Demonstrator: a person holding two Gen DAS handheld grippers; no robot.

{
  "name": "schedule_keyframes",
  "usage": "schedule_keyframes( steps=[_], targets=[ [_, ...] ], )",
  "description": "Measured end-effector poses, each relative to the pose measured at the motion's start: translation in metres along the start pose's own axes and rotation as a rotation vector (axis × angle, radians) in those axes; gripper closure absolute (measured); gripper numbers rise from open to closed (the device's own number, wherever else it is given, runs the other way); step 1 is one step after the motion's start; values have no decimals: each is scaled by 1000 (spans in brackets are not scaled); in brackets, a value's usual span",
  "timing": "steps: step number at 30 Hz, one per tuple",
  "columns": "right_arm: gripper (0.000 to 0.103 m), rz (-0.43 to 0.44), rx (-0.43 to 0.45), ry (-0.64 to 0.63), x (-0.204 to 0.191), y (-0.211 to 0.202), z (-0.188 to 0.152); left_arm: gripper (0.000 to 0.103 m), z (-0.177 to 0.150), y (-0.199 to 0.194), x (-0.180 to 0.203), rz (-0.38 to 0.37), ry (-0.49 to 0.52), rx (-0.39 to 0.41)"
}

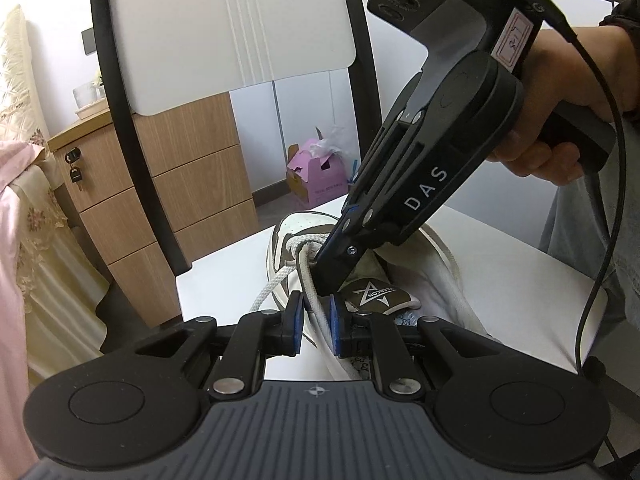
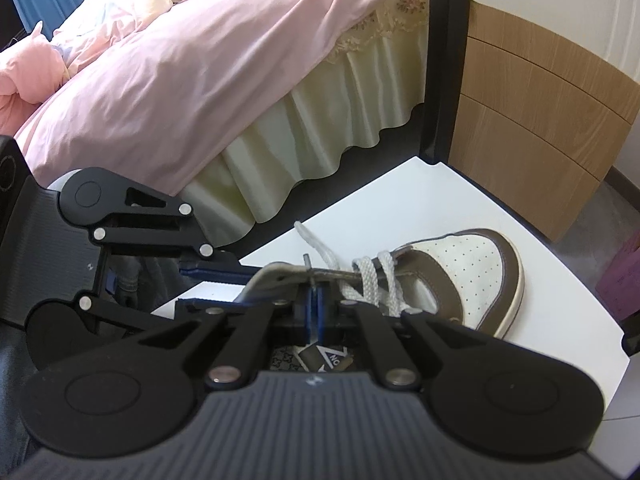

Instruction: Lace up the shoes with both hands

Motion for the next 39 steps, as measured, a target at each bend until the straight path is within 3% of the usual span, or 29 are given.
schedule_keyframes(
  steps=[2,9,13,17,19,20,28,32,35,39],
  targets=[
    [98,-9,7,-2,-1,-2,-1,87,0,1,1,2,3,-2],
    [78,-40,35,-14,-3,-12,-8,87,-1,3,1,5,2,-9],
    [76,-57,40,-29,-2,-14,-10,87,-1,2,1,6,0,-8],
    [78,-89,17,-52,-3,-9,-11,87,-1,3,1,2,2,-7],
    [86,-106,11,-62,-5,-6,-11,87,-1,3,1,-6,3,-6],
    [101,-106,4,-60,-5,-4,-10,87,-2,3,2,-11,5,-7],
    [100,-118,31,-24,-9,3,-3,87,-4,2,0,-22,0,1],
    [96,-94,45,21,-7,-4,-9,87,-3,3,1,-33,-2,2],
    [76,-89,74,57,-5,-20,-15,87,-3,3,1,-35,-1,-2],
    [74,-57,112,131,1,-37,-16,87,-3,4,1,-37,4,-3]
  ],
)
Point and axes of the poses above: each gripper's, at about its wrist camera, not at the fingertips, and y roughly the way its jaws point, x to its right, z to its top, the point moved 8 cm from there along y, roughly the way its jaws point, and after that the axes turned 15 degrees about -x, right-handed, at the moved point
